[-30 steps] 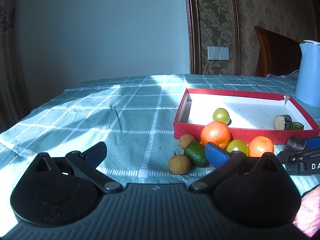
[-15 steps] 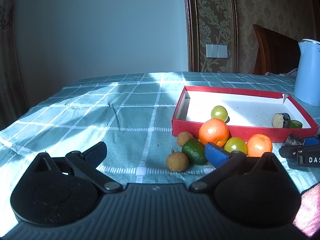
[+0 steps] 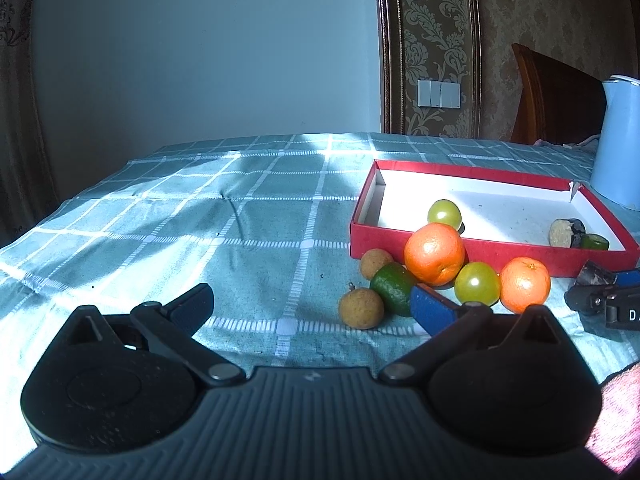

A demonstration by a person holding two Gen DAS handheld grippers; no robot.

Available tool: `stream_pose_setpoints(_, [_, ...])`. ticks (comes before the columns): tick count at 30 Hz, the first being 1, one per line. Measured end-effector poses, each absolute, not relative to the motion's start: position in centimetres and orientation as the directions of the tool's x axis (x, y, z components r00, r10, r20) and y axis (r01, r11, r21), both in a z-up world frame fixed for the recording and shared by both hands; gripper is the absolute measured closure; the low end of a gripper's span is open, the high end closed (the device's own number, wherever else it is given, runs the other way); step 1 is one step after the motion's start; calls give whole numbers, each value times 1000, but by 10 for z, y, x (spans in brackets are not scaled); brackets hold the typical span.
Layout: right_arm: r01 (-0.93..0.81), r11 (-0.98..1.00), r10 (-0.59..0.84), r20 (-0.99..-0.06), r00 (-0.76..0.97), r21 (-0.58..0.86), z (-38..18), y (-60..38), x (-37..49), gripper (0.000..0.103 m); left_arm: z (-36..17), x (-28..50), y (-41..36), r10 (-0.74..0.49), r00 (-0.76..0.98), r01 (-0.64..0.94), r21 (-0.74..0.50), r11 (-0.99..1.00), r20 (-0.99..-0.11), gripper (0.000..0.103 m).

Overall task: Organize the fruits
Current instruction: 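Close the right tool on the cut log piece, then carry the log piece over the box, lower it and open the right tool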

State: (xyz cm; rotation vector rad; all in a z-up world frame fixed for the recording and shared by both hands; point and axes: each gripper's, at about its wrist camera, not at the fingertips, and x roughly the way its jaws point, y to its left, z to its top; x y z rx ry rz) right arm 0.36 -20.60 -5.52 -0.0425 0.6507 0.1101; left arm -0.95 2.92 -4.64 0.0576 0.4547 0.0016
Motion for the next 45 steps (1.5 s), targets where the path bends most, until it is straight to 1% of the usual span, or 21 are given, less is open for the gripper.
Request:
stream_pose_setpoints(7, [-124, 992, 86, -584, 807, -25, -46, -205, -8, 64, -47, -13, 27, 15, 895, 14, 62, 998, -446, 0])
stream_pose_setpoints(17, [-106, 992, 54, -516, 855, -72, -16, -211, -13, 64, -43, -17, 24, 9, 899, 22, 67, 998, -437, 0])
stream_pose_setpoints(22, [-67, 992, 5, -490, 872, -110, -6, -219, 8, 64, -43, -17, 22, 2, 897, 32, 69, 997, -441, 0])
stream_pose_setpoints(25, [-12, 993, -45, -479, 877, -114, -4, -230, 31, 64, -41, -18, 20, -7, 898, 43, 72, 996, -439, 0])
stream_pose_setpoints(28, [23, 995, -69, -500, 863, -97, -7, -241, 56, 64, -39, -18, 19, -12, 901, 48, 71, 996, -434, 0])
stream_pose_setpoints(31, [13, 999, -38, -533, 845, -52, -11, -247, 76, 64, -39, -16, 18, -18, 898, 54, 68, 996, -439, 0])
stream_pose_setpoints(36, [30, 997, -63, -552, 832, -68, -18, -241, 100, 64, -39, -12, 17, -20, 897, 56, 68, 996, -441, 0])
stream_pose_setpoints(39, [75, 994, -104, -567, 817, -74, -26, -244, 114, 64, -40, -8, 17, -29, 885, 65, 61, 996, -464, 0])
stream_pose_setpoints(45, [118, 991, -128, -627, 768, -58, -44, -256, 134, 64, -43, -5, 18, -19, 876, 56, 63, 996, -482, 0])
